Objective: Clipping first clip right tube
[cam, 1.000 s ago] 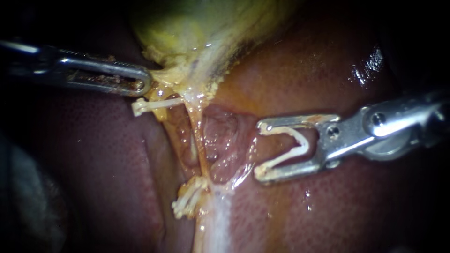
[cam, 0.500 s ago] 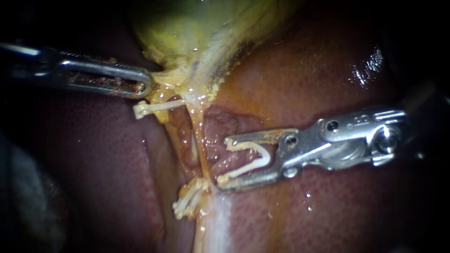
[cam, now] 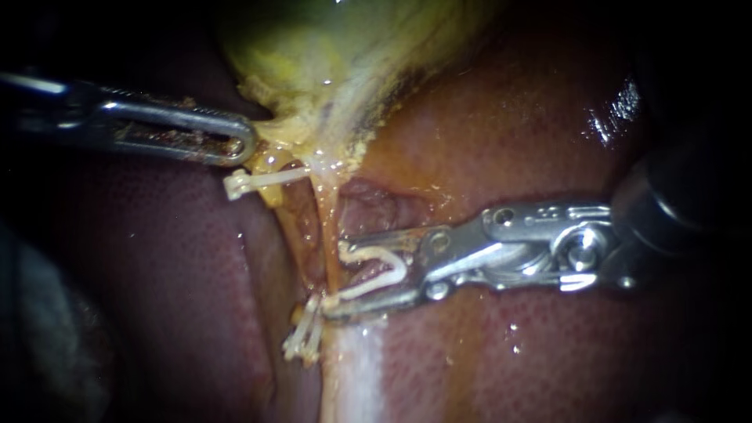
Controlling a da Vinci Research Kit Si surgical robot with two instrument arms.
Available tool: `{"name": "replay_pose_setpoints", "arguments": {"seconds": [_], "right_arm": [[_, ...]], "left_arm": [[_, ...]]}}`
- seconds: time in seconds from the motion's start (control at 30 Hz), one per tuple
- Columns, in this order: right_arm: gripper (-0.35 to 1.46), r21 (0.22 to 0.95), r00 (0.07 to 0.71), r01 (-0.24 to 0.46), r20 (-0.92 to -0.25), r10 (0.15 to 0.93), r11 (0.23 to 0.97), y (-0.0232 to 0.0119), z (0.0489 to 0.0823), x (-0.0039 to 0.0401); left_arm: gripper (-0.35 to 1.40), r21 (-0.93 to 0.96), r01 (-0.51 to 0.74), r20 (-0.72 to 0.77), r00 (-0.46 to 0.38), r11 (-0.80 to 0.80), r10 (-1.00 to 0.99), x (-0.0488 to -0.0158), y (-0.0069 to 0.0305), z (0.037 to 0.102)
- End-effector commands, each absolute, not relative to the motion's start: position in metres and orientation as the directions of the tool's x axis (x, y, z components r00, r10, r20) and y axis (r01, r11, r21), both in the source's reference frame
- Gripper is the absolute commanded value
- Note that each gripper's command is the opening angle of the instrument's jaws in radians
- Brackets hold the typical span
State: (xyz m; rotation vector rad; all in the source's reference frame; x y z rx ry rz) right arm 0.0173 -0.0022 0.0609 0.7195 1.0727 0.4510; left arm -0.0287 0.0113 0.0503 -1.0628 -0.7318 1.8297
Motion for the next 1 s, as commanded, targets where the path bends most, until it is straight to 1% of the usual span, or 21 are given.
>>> {"name": "replay_pose_setpoints", "arguments": {"seconds": [0.03,0.3,0.47,0.7,0.87,1.0], "right_arm": [[0.45,0.721,0.418,0.01,-0.633,0.652,0.693,-0.0024,0.0611,0.0176],[0.46,0.736,0.4,0.025,-0.628,0.668,0.677,-0.0027,0.0619,0.0191],[0.46,0.752,0.366,0.052,-0.627,0.688,0.657,-0.0027,0.0618,0.0196],[0.45,0.767,0.343,0.113,-0.626,0.7,0.631,-0.0036,0.0605,0.0202],[0.46,0.771,0.341,0.123,-0.625,0.703,0.625,-0.0035,0.0593,0.0201],[0.45,0.777,0.33,0.133,-0.62,0.711,0.616,-0.0028,0.0578,0.0194]], "left_arm": [[-0.35,-0.805,-0.39,-0.372,-0.255,-0.447,0.893,-0.0287,0.0112,0.0504],[-0.35,-0.805,-0.39,-0.372,-0.255,-0.447,0.893,-0.0287,0.0112,0.0504],[-0.35,-0.805,-0.39,-0.372,-0.255,-0.447,0.893,-0.0287,0.0112,0.0504],[-0.35,-0.805,-0.39,-0.372,-0.255,-0.447,0.893,-0.0287,0.0112,0.0504],[-0.35,-0.805,-0.39,-0.372,-0.255,-0.447,0.892,-0.0287,0.0112,0.0504],[-0.35,-0.805,-0.39,-0.372,-0.255,-0.447,0.892,-0.0286,0.0112,0.0504]]}}
